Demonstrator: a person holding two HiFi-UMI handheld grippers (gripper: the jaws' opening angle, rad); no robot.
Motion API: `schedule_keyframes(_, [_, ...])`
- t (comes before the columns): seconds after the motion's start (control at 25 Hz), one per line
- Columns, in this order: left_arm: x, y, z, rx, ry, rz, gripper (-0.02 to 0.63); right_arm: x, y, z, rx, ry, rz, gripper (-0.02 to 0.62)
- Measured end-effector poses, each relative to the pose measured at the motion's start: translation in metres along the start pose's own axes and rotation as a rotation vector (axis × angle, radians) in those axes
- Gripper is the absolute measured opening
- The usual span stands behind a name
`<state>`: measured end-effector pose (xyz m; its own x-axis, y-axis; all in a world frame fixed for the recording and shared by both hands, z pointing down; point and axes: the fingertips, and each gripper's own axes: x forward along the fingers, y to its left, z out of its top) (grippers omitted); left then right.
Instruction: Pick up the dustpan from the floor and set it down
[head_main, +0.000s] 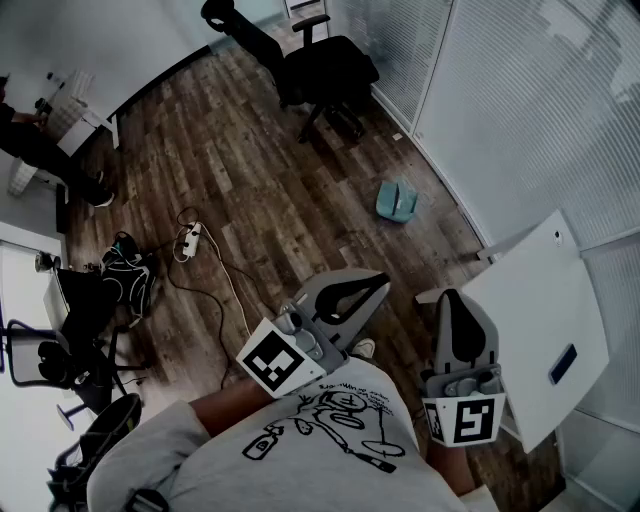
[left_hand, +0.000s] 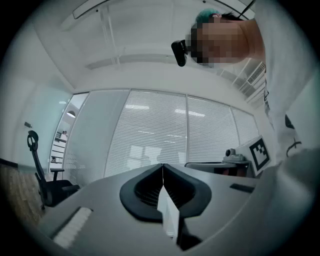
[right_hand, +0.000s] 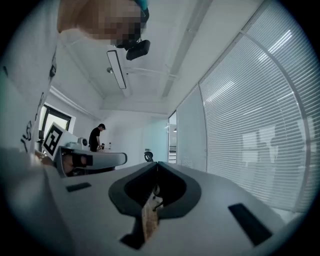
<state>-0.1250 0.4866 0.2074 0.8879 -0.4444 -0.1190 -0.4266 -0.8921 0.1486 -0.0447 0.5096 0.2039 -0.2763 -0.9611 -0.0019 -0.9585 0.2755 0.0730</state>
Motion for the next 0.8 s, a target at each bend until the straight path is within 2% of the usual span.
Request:
schedule_keyframes(0.52, [-0.030, 0.051, 0.009, -0.011, -0.010, 0.010, 0.002, 0.046, 0.039, 0.001, 0.006, -0.004, 0.018, 0.006])
schedule_keyframes(0.8, [-0.062, 0.079, 0.009, -0.031, 0.004, 0.000, 0.002, 0.068, 0.078, -0.006, 0.006, 0.021, 0.011, 0.006])
